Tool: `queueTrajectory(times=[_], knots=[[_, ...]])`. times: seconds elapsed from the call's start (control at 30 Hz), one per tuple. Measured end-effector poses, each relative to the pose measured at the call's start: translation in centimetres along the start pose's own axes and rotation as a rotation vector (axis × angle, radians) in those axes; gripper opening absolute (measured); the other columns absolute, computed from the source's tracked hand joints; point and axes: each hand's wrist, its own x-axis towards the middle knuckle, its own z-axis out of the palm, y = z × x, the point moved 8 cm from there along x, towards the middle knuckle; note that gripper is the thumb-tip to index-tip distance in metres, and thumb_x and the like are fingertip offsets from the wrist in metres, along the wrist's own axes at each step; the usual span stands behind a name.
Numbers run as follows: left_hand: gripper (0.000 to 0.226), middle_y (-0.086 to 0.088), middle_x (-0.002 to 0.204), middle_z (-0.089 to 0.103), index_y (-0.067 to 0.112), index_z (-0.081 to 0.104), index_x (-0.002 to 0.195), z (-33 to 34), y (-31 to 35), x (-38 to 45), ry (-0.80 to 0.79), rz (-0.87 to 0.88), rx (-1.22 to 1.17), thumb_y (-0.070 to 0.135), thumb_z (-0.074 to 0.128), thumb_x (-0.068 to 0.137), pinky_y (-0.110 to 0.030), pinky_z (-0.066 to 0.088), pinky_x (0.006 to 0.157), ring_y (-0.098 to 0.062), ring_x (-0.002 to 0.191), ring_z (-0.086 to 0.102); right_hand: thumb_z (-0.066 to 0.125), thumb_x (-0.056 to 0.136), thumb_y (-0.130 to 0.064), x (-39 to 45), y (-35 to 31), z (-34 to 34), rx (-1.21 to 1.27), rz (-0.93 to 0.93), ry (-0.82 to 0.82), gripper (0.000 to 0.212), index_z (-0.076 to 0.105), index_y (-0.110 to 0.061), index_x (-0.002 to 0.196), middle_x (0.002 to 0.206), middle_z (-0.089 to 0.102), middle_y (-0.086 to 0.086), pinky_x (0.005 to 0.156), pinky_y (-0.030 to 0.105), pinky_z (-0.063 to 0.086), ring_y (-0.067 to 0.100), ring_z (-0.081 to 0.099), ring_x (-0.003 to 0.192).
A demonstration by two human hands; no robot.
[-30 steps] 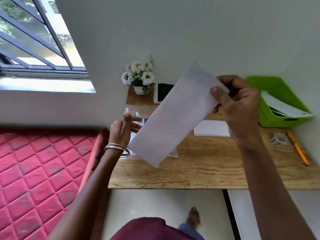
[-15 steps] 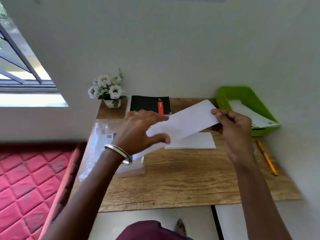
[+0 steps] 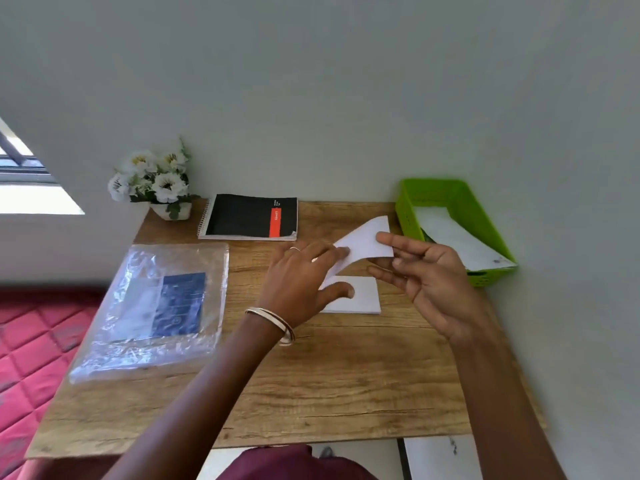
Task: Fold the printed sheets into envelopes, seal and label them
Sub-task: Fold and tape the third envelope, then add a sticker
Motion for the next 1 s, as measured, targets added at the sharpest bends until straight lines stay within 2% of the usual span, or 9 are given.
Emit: queueTrajectory(times=[0.13, 0.23, 0.33, 0.47, 0.6, 0.7, 0.83, 0.93, 1.0], knots=[[0.016, 0.004, 0.088, 0.070, 0.020, 0.068, 0.099, 0.3, 0.1, 0.9, 0.122, -0.101, -0.007, 0.017, 0.063, 0.084, -0.042, 0.041, 0.083, -0.021, 0.080, 0.064, 0.064, 0.080, 0.011, 0.8, -0.5, -1.2, -0.207, -0.071, 0.032, 0.032, 0.065, -0.004, 0.109, 0.097, 0.073, 0.012, 0.082, 0.034, 0.058, 0.020, 0.071, 0.092], [0.016, 0.011, 0.073, 0.057, 0.020, 0.067, 0.097, 0.7, -0.2, 1.8, 0.073, -0.192, -0.091, 0.012, 0.057, 0.087, -0.043, 0.044, 0.085, -0.018, 0.075, 0.061, 0.080, 0.072, -0.015, 1.0, -1.7, -2.9, -0.725, -0.223, 0.209, 0.028, 0.067, -0.019, 0.096, 0.084, 0.065, 0.000, 0.067, 0.017, 0.049, 0.003, 0.059, 0.073], [0.022, 0.012, 0.076, 0.049, 0.019, 0.064, 0.104, 1.4, -0.2, 2.3, 0.009, -0.221, -0.136, 0.008, 0.051, 0.090, -0.047, 0.045, 0.087, -0.018, 0.077, 0.056, 0.081, 0.070, -0.035, 1.1, -2.3, -4.1, -0.990, -0.304, 0.279, 0.037, 0.068, -0.020, 0.100, 0.099, 0.052, 0.002, 0.065, 0.013, 0.038, 0.010, 0.050, 0.083], [0.026, 0.005, 0.085, 0.054, 0.016, 0.060, 0.110, 2.2, -0.2, 2.3, -0.079, -0.253, -0.183, 0.007, 0.043, 0.093, -0.049, 0.042, 0.091, -0.022, 0.088, 0.056, 0.078, 0.076, -0.030, 0.6, -2.3, -3.4, -1.029, -0.426, 0.205, 0.045, 0.062, -0.016, 0.117, 0.099, 0.059, -0.003, 0.065, 0.018, 0.045, 0.007, 0.055, 0.082], [0.039, 0.001, 0.114, 0.063, 0.025, 0.051, 0.125, 2.2, 0.2, 2.2, -0.089, -0.257, -0.179, 0.006, 0.039, 0.093, -0.044, 0.030, 0.102, -0.021, 0.106, 0.055, 0.070, 0.083, -0.019, 0.2, -2.0, -2.3, -1.073, -0.458, 0.209, 0.044, 0.060, -0.011, 0.125, 0.087, 0.059, -0.008, 0.066, 0.032, 0.052, 0.009, 0.055, 0.073], [0.043, 0.002, 0.123, 0.059, 0.028, 0.043, 0.132, 2.1, 0.2, 1.9, -0.082, -0.241, -0.163, 0.008, 0.038, 0.095, -0.039, 0.021, 0.103, -0.020, 0.113, 0.051, 0.071, 0.084, -0.030, 0.4, -1.3, -1.4, -1.032, -0.407, 0.170, 0.047, 0.060, -0.009, 0.125, 0.085, 0.058, -0.012, 0.062, 0.021, 0.049, -0.001, 0.055, 0.068], [0.045, 0.000, 0.111, 0.061, 0.031, 0.042, 0.133, 1.9, -0.9, 1.5, -0.084, -0.225, -0.258, 0.008, 0.037, 0.095, -0.037, 0.022, 0.100, -0.017, 0.105, 0.053, 0.073, 0.081, -0.031, 0.9, 0.3, -1.3, -0.924, -0.272, 0.148, 0.048, 0.062, -0.010, 0.122, 0.078, 0.054, -0.024, 0.060, 0.015, 0.048, -0.003, 0.054, 0.067], [0.046, 0.006, 0.098, 0.057, 0.031, 0.044, 0.131, 1.4, -1.7, 1.6, -0.071, -0.195, -0.320, 0.005, 0.037, 0.094, -0.033, 0.022, 0.094, -0.012, 0.095, 0.051, 0.073, 0.081, -0.021, 1.3, 1.6, -1.8, -0.701, -0.142, 0.143, 0.042, 0.062, -0.009, 0.121, 0.079, 0.061, -0.016, 0.074, 0.032, 0.054, 0.005, 0.060, 0.075], [0.045, 0.008, 0.093, 0.053, 0.030, 0.046, 0.130, 1.4, -2.5, 1.6, -0.070, -0.200, -0.334, 0.004, 0.037, 0.094, -0.035, 0.025, 0.095, -0.011, 0.092, 0.049, 0.068, 0.086, -0.010, 1.5, 2.4, -2.0, -0.522, -0.062, 0.125, 0.029, 0.066, -0.010, 0.115, 0.084, 0.071, -0.008, 0.076, 0.033, 0.056, 0.011, 0.068, 0.082]])
